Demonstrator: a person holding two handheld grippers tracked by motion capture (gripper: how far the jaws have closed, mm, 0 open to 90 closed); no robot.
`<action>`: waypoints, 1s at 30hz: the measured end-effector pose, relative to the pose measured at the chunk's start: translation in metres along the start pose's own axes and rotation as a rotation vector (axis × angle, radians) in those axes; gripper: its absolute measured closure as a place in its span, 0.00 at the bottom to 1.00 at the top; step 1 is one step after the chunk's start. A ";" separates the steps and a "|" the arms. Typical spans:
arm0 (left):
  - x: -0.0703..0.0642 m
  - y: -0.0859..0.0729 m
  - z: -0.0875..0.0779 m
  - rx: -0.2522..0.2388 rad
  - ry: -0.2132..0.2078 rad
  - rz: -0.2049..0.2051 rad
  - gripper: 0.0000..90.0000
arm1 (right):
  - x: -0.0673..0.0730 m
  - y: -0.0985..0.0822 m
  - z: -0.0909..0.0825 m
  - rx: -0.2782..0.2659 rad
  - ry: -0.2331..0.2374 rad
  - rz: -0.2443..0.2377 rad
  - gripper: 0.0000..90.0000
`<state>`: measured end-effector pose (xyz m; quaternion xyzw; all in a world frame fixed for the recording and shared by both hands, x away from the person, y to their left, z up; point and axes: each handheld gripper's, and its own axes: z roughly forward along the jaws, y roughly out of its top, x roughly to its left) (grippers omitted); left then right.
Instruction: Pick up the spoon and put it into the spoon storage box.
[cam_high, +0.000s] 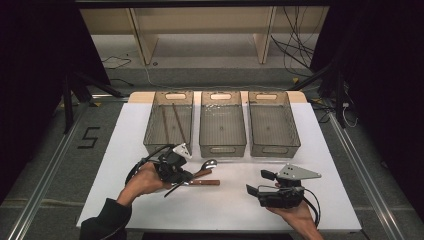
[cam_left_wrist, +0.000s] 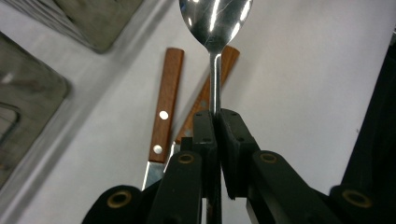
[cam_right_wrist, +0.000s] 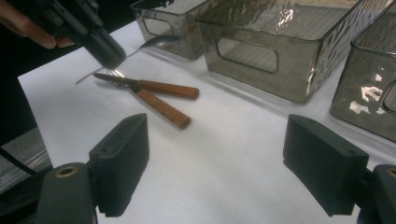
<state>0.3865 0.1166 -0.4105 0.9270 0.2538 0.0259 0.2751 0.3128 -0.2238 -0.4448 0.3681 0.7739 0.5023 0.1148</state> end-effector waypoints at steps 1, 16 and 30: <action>0.001 0.003 -0.001 -0.010 0.001 -0.006 0.94 | 0.000 0.000 0.000 0.000 0.000 0.000 0.26; 0.025 0.050 -0.013 -0.151 0.025 -0.080 0.94 | 0.000 0.000 -0.001 -0.004 0.003 0.002 0.26; 0.055 0.094 -0.017 -0.204 0.067 -0.138 0.94 | 0.000 -0.001 -0.001 -0.006 0.010 0.001 0.26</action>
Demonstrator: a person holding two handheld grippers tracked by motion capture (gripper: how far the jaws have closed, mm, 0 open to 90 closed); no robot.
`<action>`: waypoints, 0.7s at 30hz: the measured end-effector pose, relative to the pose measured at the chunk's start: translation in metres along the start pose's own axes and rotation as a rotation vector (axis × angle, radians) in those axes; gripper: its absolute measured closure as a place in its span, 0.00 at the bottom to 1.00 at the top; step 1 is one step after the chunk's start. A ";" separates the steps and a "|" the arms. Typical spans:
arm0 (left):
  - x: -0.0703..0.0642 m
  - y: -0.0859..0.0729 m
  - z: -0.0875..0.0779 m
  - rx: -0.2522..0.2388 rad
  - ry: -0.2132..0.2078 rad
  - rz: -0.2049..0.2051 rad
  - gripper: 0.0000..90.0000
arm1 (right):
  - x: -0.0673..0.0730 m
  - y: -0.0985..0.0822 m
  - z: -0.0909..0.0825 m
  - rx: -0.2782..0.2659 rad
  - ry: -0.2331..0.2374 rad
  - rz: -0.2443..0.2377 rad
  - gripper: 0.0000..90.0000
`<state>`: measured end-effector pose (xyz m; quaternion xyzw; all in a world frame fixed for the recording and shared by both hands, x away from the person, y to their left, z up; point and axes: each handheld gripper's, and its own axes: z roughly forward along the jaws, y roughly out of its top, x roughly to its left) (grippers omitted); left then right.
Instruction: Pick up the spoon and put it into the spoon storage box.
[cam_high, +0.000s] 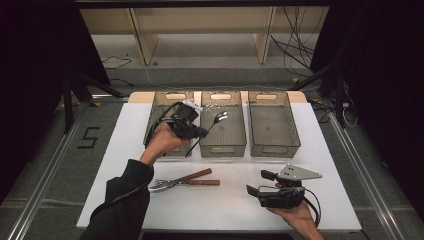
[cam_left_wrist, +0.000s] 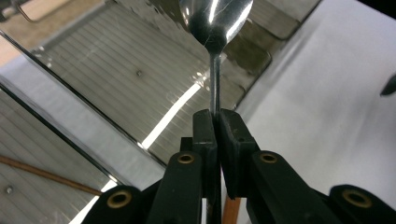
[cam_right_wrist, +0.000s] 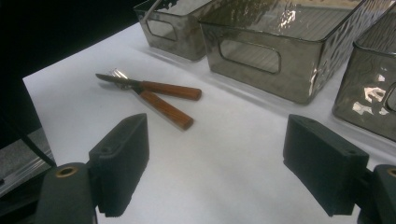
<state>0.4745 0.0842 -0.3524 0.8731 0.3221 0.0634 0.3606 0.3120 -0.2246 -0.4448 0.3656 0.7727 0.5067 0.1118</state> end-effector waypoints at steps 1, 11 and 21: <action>0.001 0.004 0.001 -0.006 0.000 -0.004 0.94 | 0.000 0.000 0.000 -0.001 0.001 -0.002 0.26; 0.006 0.032 0.015 -0.063 0.030 -0.024 0.94 | 0.001 0.000 0.000 -0.004 0.008 0.001 0.26; 0.015 0.048 0.034 -0.087 0.077 -0.038 0.94 | 0.001 -0.001 0.000 -0.006 0.014 0.000 0.26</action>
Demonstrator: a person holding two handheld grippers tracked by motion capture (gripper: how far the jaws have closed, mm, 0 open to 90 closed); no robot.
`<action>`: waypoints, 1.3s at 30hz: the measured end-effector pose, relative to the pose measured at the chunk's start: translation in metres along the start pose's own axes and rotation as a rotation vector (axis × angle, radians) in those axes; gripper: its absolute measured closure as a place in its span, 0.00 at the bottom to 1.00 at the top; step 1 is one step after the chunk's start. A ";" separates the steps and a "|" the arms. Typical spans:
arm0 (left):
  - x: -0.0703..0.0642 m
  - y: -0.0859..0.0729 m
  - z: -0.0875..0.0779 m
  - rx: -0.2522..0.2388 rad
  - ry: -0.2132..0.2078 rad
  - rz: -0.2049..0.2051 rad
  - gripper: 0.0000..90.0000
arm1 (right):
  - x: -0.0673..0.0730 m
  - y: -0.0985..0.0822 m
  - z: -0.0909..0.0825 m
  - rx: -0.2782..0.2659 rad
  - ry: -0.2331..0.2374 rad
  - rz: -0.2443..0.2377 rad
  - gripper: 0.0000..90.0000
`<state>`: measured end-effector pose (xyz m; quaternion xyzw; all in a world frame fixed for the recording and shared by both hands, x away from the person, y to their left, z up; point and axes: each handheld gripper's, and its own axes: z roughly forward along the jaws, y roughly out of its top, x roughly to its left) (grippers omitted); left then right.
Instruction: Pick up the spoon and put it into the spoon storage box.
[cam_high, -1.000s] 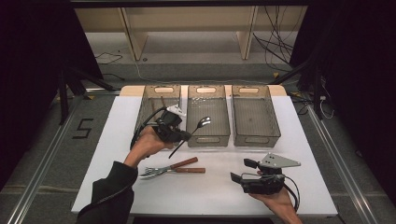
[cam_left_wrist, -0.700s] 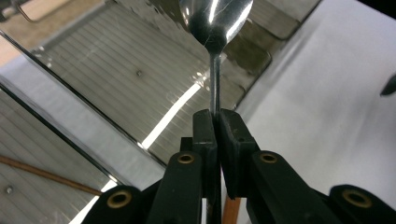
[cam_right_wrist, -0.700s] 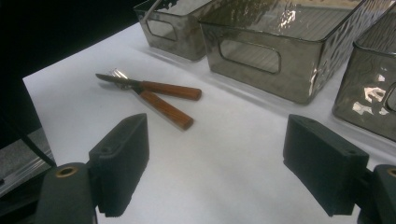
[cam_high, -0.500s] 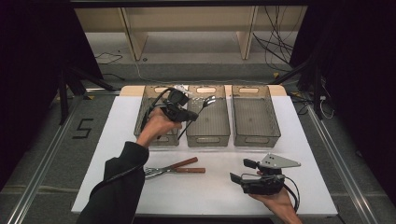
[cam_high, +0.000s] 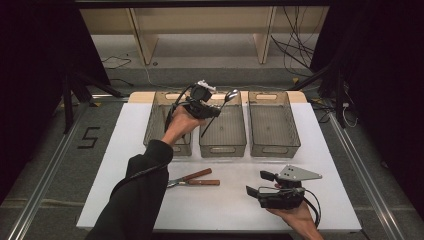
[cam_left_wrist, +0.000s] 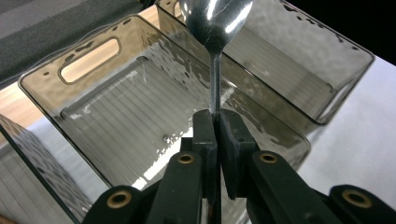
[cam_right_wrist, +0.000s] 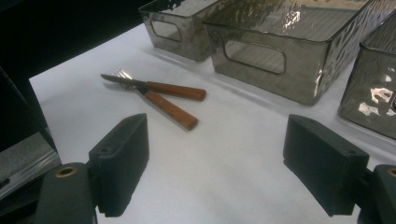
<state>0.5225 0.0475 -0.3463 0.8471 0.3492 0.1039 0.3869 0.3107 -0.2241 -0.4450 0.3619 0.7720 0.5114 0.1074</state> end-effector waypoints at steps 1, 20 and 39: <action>0.000 0.000 0.003 0.002 0.001 -0.002 0.94 | 0.000 0.000 0.000 0.000 0.002 0.002 0.26; 0.003 -0.008 0.028 0.011 0.035 -0.023 0.94 | 0.001 -0.001 0.001 0.009 0.011 0.000 0.26; 0.004 -0.009 0.029 0.014 0.041 -0.053 0.58 | 0.001 -0.001 0.002 0.011 0.014 0.000 0.26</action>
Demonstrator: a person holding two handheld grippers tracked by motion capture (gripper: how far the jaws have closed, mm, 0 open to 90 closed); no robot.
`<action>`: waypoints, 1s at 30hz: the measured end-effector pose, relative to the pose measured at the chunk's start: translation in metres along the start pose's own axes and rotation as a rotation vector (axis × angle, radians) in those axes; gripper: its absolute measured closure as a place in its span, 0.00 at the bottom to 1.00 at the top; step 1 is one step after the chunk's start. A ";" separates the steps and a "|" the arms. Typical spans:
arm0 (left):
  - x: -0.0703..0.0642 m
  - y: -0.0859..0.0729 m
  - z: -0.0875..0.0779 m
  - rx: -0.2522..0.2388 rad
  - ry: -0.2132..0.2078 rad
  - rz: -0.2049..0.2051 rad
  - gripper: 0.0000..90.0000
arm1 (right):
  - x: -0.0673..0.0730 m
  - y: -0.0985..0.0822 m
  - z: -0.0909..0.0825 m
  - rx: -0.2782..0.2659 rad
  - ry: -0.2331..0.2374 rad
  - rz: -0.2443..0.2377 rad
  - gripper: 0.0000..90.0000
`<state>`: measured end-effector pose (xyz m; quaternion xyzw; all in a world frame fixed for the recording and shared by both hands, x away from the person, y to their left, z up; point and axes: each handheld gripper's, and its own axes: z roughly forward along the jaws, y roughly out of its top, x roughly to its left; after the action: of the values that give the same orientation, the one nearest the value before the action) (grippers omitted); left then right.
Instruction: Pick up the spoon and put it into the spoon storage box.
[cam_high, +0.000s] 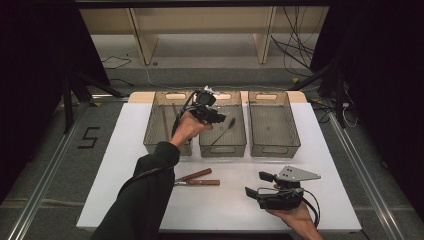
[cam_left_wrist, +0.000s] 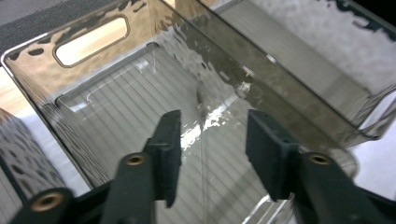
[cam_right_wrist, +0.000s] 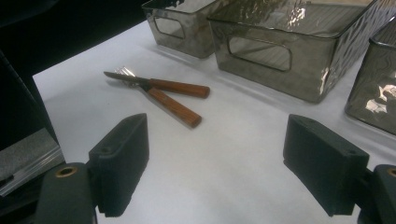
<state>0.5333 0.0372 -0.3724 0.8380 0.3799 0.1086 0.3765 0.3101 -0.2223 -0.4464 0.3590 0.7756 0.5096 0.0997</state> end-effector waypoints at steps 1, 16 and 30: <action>-0.001 0.001 -0.003 0.000 -0.006 0.004 0.56 | 0.000 0.000 0.000 0.000 0.000 0.001 0.26; -0.009 -0.019 -0.061 -0.011 -0.039 0.044 0.29 | 0.000 0.000 0.000 -0.004 -0.007 -0.001 0.26; -0.011 -0.059 -0.095 0.014 -0.020 0.086 0.25 | 0.000 0.000 0.000 -0.002 -0.002 0.004 0.26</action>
<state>0.4486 0.1065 -0.3480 0.8572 0.3403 0.1136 0.3694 0.3094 -0.2224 -0.4462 0.3610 0.7744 0.5100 0.0998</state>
